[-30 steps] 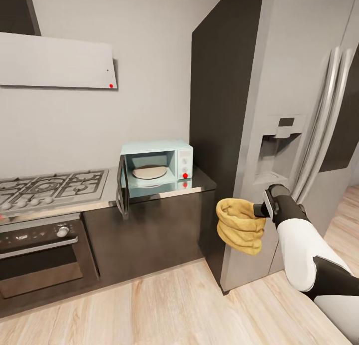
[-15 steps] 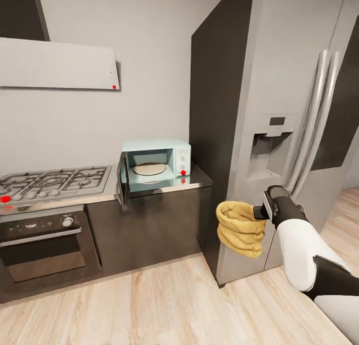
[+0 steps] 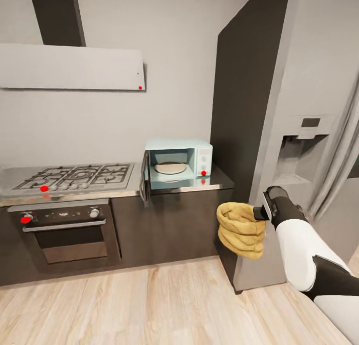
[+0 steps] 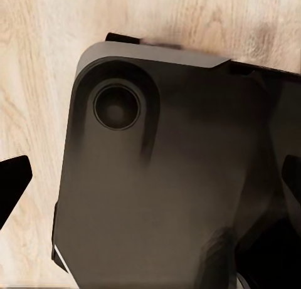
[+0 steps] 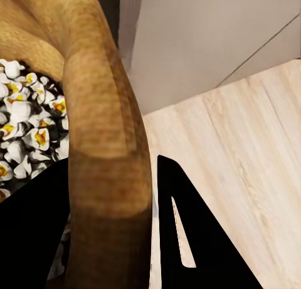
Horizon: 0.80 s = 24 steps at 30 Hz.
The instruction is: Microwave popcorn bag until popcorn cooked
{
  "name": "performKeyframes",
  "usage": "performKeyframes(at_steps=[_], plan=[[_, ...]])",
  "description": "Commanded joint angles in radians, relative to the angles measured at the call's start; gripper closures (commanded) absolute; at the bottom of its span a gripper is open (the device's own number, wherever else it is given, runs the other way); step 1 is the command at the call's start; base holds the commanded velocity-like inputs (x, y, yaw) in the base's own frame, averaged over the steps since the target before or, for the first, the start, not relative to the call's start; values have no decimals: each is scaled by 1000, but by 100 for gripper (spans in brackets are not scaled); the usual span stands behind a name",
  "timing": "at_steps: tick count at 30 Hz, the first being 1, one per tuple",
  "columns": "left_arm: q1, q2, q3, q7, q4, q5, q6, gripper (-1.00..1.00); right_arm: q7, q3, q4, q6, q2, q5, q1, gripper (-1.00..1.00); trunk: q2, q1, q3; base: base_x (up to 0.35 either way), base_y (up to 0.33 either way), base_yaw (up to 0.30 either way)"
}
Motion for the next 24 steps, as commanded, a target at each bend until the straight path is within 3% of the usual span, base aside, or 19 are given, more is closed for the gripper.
performKeyframes(at_steps=[1,24], plan=[[0,0,2,0,0,6,-2,-100,3,-3,-1,3,0,3,-1,100,-1,0,-1,0,0,274],[0,0,2,0,0,5,-2,-100,5,-3,-1,5,2,2,-1,100,-1,0,-1,0,0,274]])
